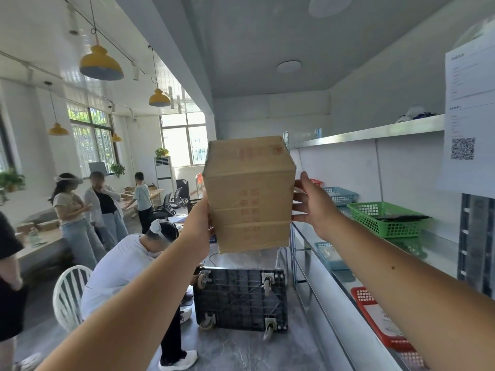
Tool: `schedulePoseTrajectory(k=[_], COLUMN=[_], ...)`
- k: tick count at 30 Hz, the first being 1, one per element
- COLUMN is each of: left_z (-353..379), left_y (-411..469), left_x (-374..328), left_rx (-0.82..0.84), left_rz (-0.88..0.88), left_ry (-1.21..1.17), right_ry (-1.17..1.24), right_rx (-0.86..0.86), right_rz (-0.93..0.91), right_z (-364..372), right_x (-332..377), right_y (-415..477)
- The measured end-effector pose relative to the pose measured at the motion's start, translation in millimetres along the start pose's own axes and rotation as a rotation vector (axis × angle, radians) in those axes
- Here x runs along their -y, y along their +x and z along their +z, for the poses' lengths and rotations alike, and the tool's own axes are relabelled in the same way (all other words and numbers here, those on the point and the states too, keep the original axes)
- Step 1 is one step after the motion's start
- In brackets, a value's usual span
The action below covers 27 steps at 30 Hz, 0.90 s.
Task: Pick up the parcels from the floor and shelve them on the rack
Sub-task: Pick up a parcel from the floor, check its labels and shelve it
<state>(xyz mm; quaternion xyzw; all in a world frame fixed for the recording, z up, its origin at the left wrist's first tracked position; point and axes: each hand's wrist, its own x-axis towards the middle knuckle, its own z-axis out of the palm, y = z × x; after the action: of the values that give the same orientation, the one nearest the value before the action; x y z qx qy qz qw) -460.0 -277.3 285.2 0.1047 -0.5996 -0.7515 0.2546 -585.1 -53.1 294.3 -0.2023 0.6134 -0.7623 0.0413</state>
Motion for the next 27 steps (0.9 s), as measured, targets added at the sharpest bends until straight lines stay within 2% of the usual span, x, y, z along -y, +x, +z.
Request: schedulePoseTrajectory(k=[8, 11, 17, 19, 21, 24, 27], left_z=[-11, -6, -8, -12, -13, -14, -17], left_y=[-5, -12, -17, -13, -8, -2, 1], left_x=[-3, -9, -18, -17, -14, -10, -6], left_rx=[-0.001, -0.005, -0.046, -0.015, 0.006, -0.083, -0.105], left_rz=[0.025, -0.015, -0.137, -0.148, -0.11, -0.01, -0.01], left_ry=[0.108, 0.057, 0.145, 0.148, 0.13, 0.096, 0.05], right_ry=[-0.005, -0.01, -0.012, 0.021, 0.059, 0.115, 0.136], right_rx=[-0.04, -0.043, -0.047, -0.049, -0.06, -0.068, -0.066], right_rz=[0.021, 0.027, 0.042, 0.048, 0.058, 0.059, 0.056], right_z=[7, 9, 11, 12, 12, 13, 14], right_x=[-4, -5, -12, -14, -14, -15, -15], right_y=[3, 1, 2, 1, 0, 0, 0])
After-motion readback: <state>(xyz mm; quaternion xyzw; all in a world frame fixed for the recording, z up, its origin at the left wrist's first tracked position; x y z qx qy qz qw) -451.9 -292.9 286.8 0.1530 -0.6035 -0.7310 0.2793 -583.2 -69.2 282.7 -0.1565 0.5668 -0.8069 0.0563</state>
